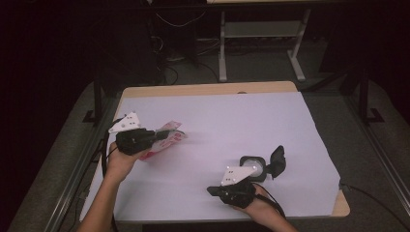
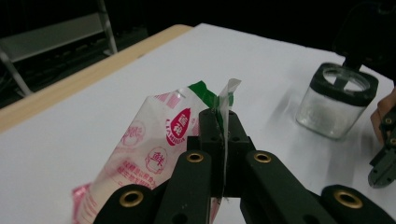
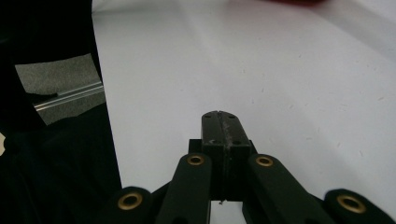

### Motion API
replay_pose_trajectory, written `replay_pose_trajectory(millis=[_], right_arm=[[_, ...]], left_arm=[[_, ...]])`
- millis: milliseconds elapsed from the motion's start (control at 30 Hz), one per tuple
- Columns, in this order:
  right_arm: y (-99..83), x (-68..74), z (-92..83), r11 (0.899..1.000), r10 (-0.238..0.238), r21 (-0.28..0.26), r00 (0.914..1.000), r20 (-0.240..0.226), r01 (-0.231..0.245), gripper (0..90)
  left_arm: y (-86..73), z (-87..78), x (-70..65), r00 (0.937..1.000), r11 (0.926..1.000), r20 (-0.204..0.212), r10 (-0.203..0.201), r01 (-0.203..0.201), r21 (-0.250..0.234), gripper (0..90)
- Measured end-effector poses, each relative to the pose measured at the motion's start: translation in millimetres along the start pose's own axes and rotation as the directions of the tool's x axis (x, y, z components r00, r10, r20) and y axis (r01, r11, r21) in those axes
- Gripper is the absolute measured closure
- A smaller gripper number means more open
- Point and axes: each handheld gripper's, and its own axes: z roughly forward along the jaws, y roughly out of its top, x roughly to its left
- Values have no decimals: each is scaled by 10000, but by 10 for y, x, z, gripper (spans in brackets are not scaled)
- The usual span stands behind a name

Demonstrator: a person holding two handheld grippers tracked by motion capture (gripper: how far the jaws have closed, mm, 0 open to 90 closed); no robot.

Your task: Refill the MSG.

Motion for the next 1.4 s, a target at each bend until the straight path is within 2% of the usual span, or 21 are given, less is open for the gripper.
replay_pose_trajectory(millis=[200,300,400,467,533,600,667,767,800,833,933,1067,1100,1133,1167,1200,1333,1367,1400], right_arm=[[16,2,-10,9999,119,-65,9997,219,-117,898],[59,9,-2,9995,241,-215,9987,449,-231,899],[94,4,13,9992,266,-328,9974,664,-245,899],[157,-1,36,9986,304,-459,9934,1102,-254,899],[203,-12,52,9974,404,-652,9906,1305,-321,899],[249,-10,76,9960,532,-789,9868,1527,-415,899],[293,-2,105,9938,774,-925,9819,1727,-621,899],[340,2,157,9915,872,-1133,9731,2132,-640,899],[340,2,157,9915,872,-1133,9731,2132,-640,899],[374,6,197,9887,1081,-1278,9635,2448,-784,899],[414,-2,242,9831,1397,-1519,9540,2654,-1017,899],[451,-19,346,9796,1661,-1618,9326,3203,-1189,899],[456,-30,379,9787,1731,-1626,9290,3271,-1251,899],[456,-30,379,9787,1731,-1626,9290,3271,-1251,899],[461,-57,440,9748,1934,-1720,9233,3318,-1424,899],[465,-67,459,9712,2037,-1859,9235,3251,-1488,899],[502,-77,505,9709,1880,-2064,9199,3442,-1212,899],[528,-83,523,9699,1730,-2248,9148,3649,-937,899],[540,-90,533,9676,1736,-2371,9107,3749,-868,899]], left_arm=[[110,-105,23,9999,9991,57,-143,145,-399,900],[168,-188,4,9996,9975,228,-186,201,-681,900],[190,-222,-9,9993,9967,300,-241,264,-768,900],[224,-258,-31,9986,9959,457,-280,318,-849,900],[246,-277,-47,9975,9947,601,-379,434,-935,900],[274,-298,-68,9974,9951,668,-276,337,-934,900],[301,-316,-100,9960,9944,861,-222,309,-1010,900],[350,-342,-156,9917,9936,1282,-121,264,-1100,900],[350,-342,-156,9917,9936,1282,-121,264,-1100,900],[390,-359,-200,9883,9930,1523,-16,195,-1162,900],[463,-387,-270,9821,9911,1873,176,76,-1329,900],[571,-426,-347,9710,9875,2353,416,-41,-1577,900],[598,-438,-364,9686,9869,2435,512,-117,-1611,900],[598,-438,-364,9686,9869,2435,512,-117,-1611,900],[645,-452,-398,9638,9852,2589,643,-200,-1701,900],[664,-457,-414,9631,9846,2597,702,-250,-1732,900],[706,-454,-430,9587,9836,2734,791,-304,-1780,900],[721,-445,-433,9564,9828,2805,813,-301,-1823,900],[721,-445,-433,9564,9828,2805,813,-301,-1823,900]])
